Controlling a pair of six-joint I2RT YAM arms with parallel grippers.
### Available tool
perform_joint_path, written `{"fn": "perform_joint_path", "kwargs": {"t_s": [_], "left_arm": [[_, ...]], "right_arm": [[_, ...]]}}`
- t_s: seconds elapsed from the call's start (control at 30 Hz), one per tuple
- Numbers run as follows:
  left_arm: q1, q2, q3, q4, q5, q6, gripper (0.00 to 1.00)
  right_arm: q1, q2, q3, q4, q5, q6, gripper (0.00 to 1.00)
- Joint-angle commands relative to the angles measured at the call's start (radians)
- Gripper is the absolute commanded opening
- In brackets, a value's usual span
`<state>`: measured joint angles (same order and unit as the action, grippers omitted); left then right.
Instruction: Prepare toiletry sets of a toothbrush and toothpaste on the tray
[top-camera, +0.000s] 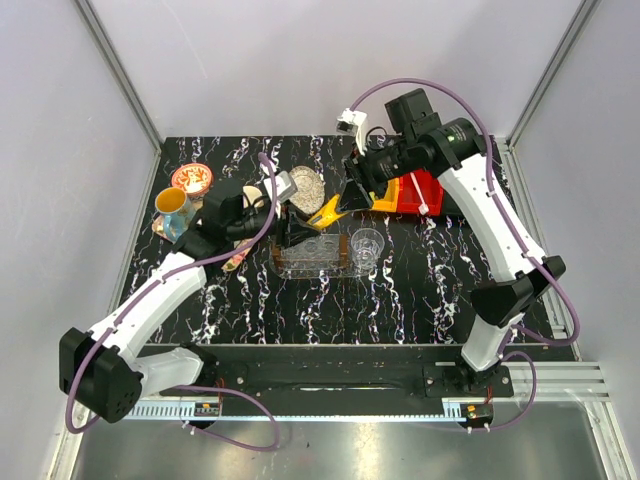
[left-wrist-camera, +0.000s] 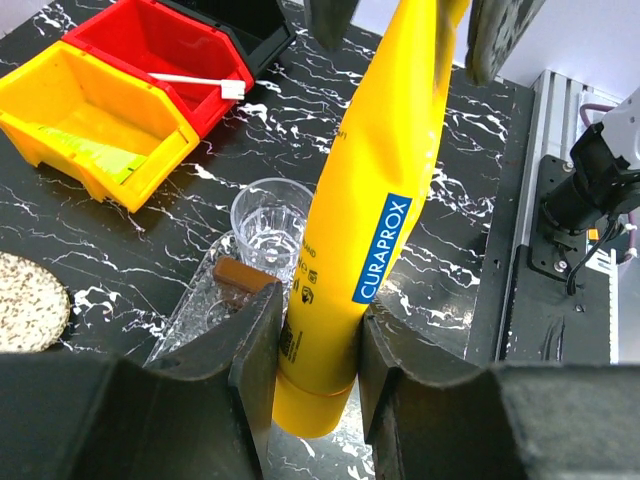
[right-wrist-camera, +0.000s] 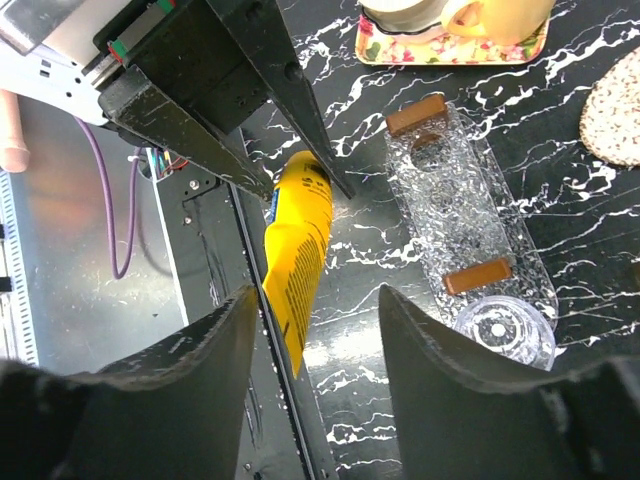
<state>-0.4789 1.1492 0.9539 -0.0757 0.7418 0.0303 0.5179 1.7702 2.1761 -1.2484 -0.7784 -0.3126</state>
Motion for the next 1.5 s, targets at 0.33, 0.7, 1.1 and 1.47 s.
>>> {"fn": "perform_joint_path", "kwargs": {"t_s": [0.33, 0.7, 1.1, 1.47], "left_arm": [[0.052, -0.034, -0.063, 0.295, 0.054, -0.228, 0.0], [0.112, -0.014, -0.034, 0.458, 0.068, -0.453, 0.0], [0.106, 0.038, 0.009, 0.671, 0.061, -0.751, 0.0], [0.076, 0.04, 0.003, 0.668, 0.059, -0.75, 0.0]], "right_arm": [[0.028, -0.055, -0.072, 0.122, 0.062, 0.03, 0.66], [0.028, -0.164, -0.194, 0.392, 0.036, 0.136, 0.7], [0.028, -0.175, -0.294, 0.659, -0.051, 0.283, 0.68], [0.027, -0.164, -0.294, 0.733, -0.082, 0.357, 0.64]]}}
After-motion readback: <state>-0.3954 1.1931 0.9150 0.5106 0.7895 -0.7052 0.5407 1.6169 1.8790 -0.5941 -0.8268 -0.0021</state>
